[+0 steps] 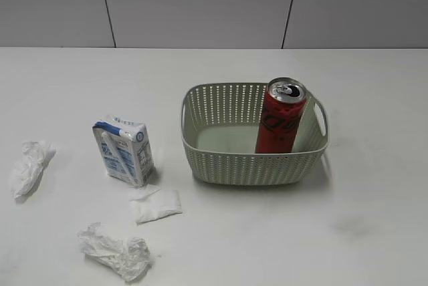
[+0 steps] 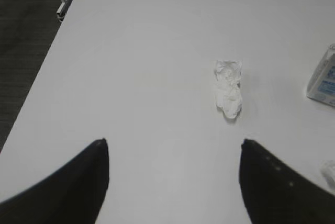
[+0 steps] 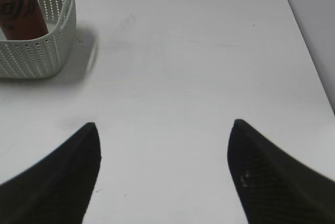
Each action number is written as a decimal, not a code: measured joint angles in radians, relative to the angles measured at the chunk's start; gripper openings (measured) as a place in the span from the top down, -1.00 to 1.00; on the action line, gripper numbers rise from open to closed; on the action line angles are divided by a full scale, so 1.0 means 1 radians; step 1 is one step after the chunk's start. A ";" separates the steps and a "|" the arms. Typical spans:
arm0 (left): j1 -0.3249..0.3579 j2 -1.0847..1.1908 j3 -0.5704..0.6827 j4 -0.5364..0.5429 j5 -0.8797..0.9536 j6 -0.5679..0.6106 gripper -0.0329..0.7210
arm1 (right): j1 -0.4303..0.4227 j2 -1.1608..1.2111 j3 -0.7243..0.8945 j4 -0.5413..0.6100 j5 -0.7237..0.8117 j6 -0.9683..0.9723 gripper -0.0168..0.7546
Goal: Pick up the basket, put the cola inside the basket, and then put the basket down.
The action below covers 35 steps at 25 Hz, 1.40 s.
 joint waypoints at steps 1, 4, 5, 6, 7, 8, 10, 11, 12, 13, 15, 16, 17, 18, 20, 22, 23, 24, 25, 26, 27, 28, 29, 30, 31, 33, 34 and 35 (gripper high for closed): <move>0.000 -0.008 0.000 0.001 0.000 0.000 -0.64 | 0.000 0.000 0.000 0.000 0.000 0.000 -0.53; 0.000 -0.041 0.000 0.002 0.000 0.000 -0.62 | 0.000 0.000 0.000 0.000 0.000 0.000 -0.53; 0.000 -0.051 0.000 0.002 0.000 0.000 -0.61 | 0.000 0.000 0.000 0.000 0.000 0.000 -0.53; 0.000 -0.063 0.001 0.002 0.000 0.000 -0.60 | 0.000 0.000 0.000 0.000 0.000 0.000 -0.53; 0.000 -0.075 0.002 0.002 0.000 -0.007 -0.59 | 0.000 0.000 0.000 0.000 0.000 0.000 -0.53; 0.000 -0.081 0.002 0.002 0.000 -0.015 -0.57 | 0.000 0.000 0.000 0.000 0.000 0.000 -0.53; 0.000 -0.086 0.002 0.004 0.001 -0.029 -0.56 | 0.000 0.000 0.000 0.000 0.000 0.000 -0.53; 0.000 -0.088 0.002 0.005 0.002 -0.032 -0.56 | 0.000 0.000 0.000 0.000 0.000 0.000 -0.53; 0.000 -0.089 0.002 0.007 0.002 -0.037 -0.56 | 0.000 0.000 0.000 0.000 0.000 0.000 -0.53; 0.000 -0.089 0.003 0.007 0.003 -0.039 -0.56 | 0.000 0.000 0.000 0.000 0.000 0.000 -0.53; 0.000 -0.090 0.003 0.009 0.004 -0.040 -0.56 | 0.000 0.000 0.000 0.000 0.000 0.000 -0.53; 0.000 -0.092 0.003 0.009 0.005 -0.040 -0.56 | 0.000 0.000 0.000 0.000 0.000 0.000 -0.53; 0.000 -0.101 0.003 0.009 0.005 -0.040 -0.56 | 0.000 0.000 0.000 0.000 0.000 0.000 -0.53; 0.000 -0.115 0.003 0.010 0.005 -0.041 -0.56 | 0.000 0.000 0.000 0.000 0.000 0.000 -0.53; 0.000 -0.152 0.003 0.010 0.005 -0.042 -0.56 | 0.000 0.000 0.000 0.000 0.000 0.000 -0.53; 0.000 -0.177 0.003 0.012 0.005 -0.044 -0.55 | 0.000 0.000 0.000 0.000 0.000 0.000 -0.53; 0.000 -0.181 0.003 0.013 0.007 -0.044 -0.56 | 0.000 0.000 0.000 0.001 0.000 0.000 -0.53; 0.000 -0.181 0.003 0.013 0.007 -0.044 -0.56 | 0.000 0.000 0.000 0.001 0.000 0.000 -0.53; 0.000 -0.181 0.003 0.013 0.007 -0.044 -0.56 | 0.000 0.000 0.000 0.001 0.000 0.000 -0.53; 0.000 -0.181 0.003 0.013 0.007 -0.044 -0.56 | 0.000 0.000 0.000 0.001 0.000 0.000 -0.53; 0.000 -0.181 0.003 0.013 0.007 -0.044 -0.56 | 0.000 0.000 0.000 0.001 0.000 0.000 -0.53; 0.000 -0.181 0.003 0.013 0.007 -0.044 -0.56 | 0.000 0.000 0.000 0.001 0.000 0.000 -0.53; 0.000 -0.181 0.003 0.013 0.007 -0.044 -0.56 | 0.000 0.000 0.000 0.001 0.000 0.000 -0.53; 0.000 -0.181 0.003 0.013 0.007 -0.044 -0.56 | 0.000 0.000 0.000 0.001 0.000 0.000 -0.53; 0.000 -0.181 0.003 0.013 0.007 -0.044 -0.56 | 0.000 0.000 0.000 0.001 0.000 0.000 -0.53; 0.000 -0.181 0.003 0.013 0.007 -0.044 -0.56 | 0.000 0.000 0.000 0.001 0.001 0.000 -0.53; 0.000 -0.181 0.003 0.013 0.007 -0.044 -0.56 | 0.000 0.000 0.000 0.001 0.001 0.000 -0.53; 0.000 -0.181 0.003 0.013 0.007 -0.045 -0.56 | 0.000 0.000 0.000 0.001 0.001 0.000 -0.53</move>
